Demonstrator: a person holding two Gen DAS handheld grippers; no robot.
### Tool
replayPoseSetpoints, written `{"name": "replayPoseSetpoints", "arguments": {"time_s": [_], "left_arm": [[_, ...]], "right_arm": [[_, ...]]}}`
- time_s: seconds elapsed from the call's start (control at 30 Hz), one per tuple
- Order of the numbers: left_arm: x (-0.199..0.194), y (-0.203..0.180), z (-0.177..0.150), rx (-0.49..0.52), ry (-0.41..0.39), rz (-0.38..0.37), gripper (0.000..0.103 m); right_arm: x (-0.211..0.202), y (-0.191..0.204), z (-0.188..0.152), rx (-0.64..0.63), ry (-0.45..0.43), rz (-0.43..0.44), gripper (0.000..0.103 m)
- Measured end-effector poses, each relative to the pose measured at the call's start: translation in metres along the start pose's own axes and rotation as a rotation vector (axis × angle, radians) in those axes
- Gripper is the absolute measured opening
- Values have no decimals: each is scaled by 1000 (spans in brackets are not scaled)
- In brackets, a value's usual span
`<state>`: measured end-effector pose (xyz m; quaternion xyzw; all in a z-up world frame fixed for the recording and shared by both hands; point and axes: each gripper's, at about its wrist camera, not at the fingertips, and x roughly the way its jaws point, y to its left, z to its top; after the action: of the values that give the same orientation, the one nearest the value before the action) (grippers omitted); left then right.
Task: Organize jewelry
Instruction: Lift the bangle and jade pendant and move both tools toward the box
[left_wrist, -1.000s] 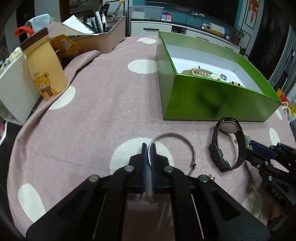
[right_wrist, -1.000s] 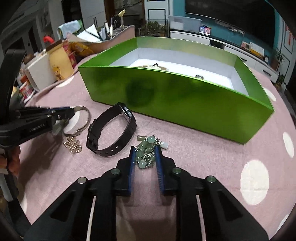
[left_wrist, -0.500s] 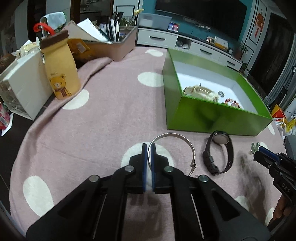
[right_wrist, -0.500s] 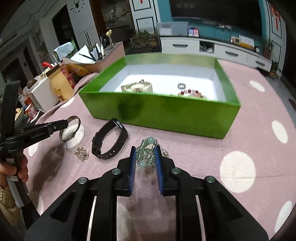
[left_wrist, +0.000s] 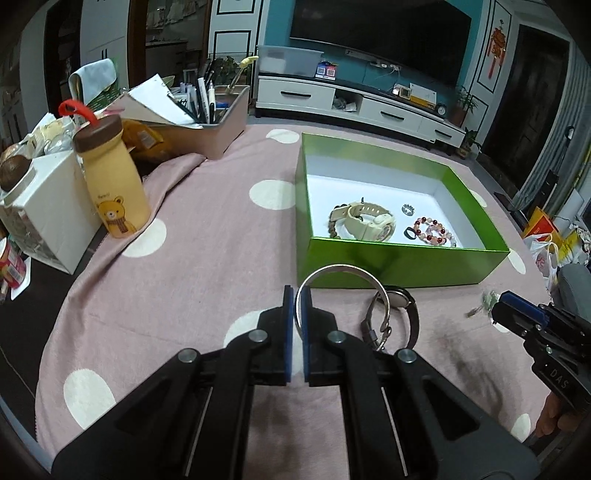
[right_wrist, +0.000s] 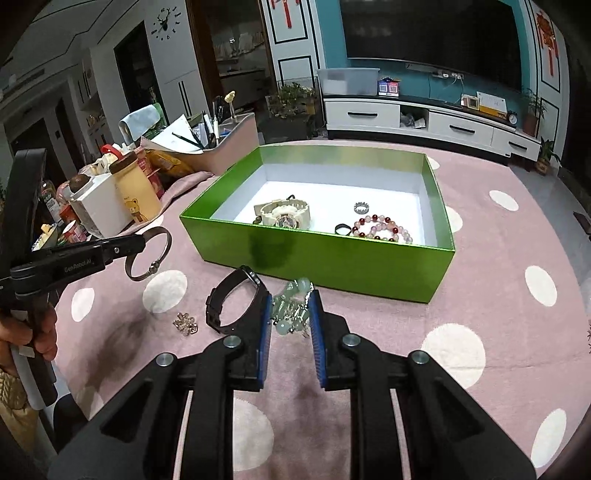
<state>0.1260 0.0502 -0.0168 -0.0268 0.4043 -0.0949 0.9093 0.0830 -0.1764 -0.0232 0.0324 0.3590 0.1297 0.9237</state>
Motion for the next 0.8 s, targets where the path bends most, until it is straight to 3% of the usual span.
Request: {"name": "replayPoseSetpoints", "arguments": {"time_s": [0.03,0.3,0.37,0.43,0.57,0.63,0.8], "left_arm": [[0,-2,2,4,-2,4,3],[-2,-13,13,29,-19,0,3],[-3,-15,15,32,-21,-3,3],[-2,-17,15,39,-20,-4,3],[-2,-20,13,41,-16,-11,3],[-1,-20,11,42,-10,-13,3],[-4,-20,6,44,-8,-20,3]], "right_arm": [[-2,-1,1,-1,-5,1,9],[-2,-6,7,-12,-16,0,3],[1,-8,7,-11,8,12,3],[9,-11,1,-3,85,30,3],[13,-15,-24,16,161,63,16],[13,-14,-42,20,202,86,30],[11,0,-71,-22,235,85,34]]}}
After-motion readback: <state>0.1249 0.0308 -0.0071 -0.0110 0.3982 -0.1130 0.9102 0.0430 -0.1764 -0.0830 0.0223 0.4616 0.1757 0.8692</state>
